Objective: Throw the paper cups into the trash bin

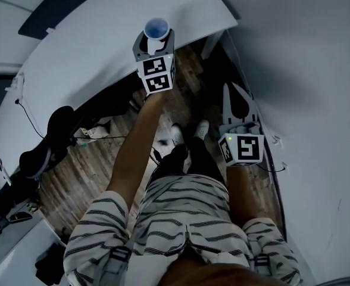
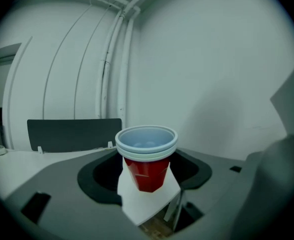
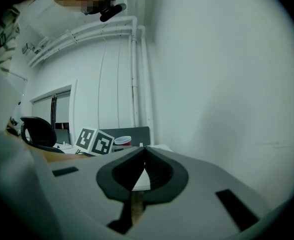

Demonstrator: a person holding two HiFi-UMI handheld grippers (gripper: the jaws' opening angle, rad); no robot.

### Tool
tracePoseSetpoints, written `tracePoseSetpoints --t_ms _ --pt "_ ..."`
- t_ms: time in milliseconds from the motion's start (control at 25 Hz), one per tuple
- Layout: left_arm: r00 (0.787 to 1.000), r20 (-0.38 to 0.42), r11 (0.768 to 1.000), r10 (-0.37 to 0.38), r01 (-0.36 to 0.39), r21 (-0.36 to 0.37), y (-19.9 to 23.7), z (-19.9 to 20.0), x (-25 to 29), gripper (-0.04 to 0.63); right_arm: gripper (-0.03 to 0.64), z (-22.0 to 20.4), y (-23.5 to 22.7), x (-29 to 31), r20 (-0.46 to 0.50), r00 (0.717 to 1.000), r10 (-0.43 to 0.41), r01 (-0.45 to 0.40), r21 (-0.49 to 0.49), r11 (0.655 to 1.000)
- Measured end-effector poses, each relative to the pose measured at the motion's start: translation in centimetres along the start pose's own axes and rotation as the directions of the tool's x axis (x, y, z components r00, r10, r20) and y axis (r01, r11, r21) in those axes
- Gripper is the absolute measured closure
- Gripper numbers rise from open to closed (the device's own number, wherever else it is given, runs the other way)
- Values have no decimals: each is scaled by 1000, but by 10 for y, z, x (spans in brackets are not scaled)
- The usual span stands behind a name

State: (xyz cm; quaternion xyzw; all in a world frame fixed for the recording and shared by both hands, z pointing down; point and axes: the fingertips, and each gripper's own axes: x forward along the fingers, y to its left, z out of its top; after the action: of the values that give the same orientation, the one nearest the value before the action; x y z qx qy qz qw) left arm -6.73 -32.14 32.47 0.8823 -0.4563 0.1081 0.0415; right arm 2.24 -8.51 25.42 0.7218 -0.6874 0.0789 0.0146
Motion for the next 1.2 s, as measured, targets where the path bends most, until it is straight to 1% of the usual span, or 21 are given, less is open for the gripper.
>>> tracePoseSetpoints --t_ms 160,240,440,680,760,920,1200 --pt "998 45 998 -46 45 31 -22 25 -21 281 607 18 -4 -15 25 999 -23 23 -4 1000" --pt "996 52 997 -69 67 39 -32 33 -29 281 607 25 -7 -21 36 999 -36 36 -1 999" --pt "989 67 991 -133 130 37 -63 47 -49 281 607 35 -20 -39 44 996 -82 82 8 997" --pt "974 93 978 -207 205 30 -98 68 -75 281 607 44 -30 -56 55 990 -130 129 22 991" --pt "965 99 970 -241 239 39 -112 73 -84 281 607 46 -31 -63 58 987 -147 146 19 989" --pt "943 107 948 -316 308 85 -137 84 -95 281 607 52 -33 -71 73 980 -184 185 0 983" --pt "900 112 906 -421 410 108 -180 88 -118 281 607 51 -39 -90 79 965 -252 252 4 968"
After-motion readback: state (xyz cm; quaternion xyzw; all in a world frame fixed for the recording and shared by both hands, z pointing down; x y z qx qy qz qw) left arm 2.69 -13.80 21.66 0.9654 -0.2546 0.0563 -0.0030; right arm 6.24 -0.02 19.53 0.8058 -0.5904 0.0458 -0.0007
